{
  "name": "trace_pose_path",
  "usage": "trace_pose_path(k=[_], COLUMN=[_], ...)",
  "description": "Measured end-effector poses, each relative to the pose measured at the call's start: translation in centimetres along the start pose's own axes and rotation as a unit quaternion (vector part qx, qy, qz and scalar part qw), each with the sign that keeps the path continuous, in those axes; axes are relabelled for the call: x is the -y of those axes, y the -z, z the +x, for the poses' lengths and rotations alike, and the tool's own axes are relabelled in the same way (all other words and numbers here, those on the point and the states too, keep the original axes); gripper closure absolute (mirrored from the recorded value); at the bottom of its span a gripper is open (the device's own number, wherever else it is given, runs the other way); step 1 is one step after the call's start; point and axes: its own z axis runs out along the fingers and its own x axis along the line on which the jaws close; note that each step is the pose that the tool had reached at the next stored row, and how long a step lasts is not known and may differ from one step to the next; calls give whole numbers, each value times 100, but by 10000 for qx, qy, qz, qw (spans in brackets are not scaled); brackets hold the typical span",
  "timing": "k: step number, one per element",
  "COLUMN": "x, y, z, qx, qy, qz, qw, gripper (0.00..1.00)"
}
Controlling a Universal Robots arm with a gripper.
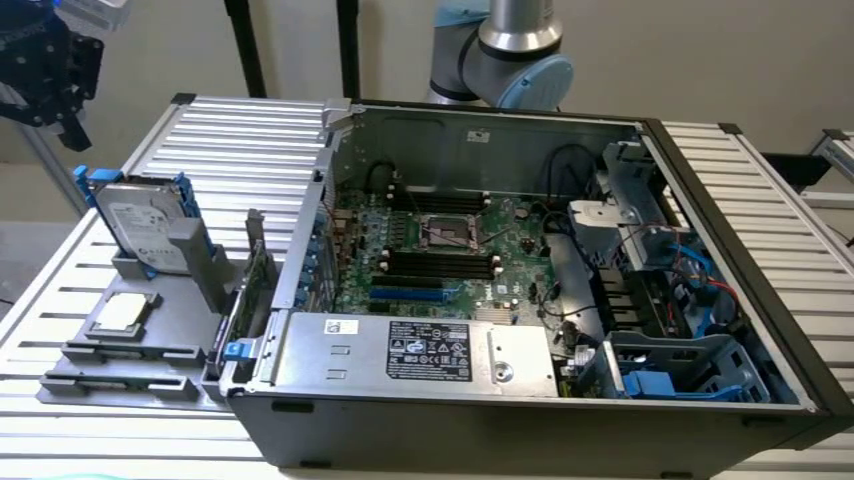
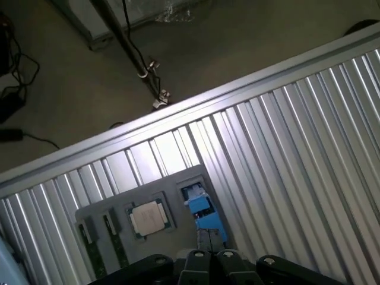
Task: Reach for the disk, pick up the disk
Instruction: 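Pick up the disk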
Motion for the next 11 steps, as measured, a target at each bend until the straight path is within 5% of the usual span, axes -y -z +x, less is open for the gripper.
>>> trace_pose_path(k=[11], x=[17], y=[1], z=[-7], qx=[-17], qy=[589], qz=[-6], qw=[9983], gripper=[89])
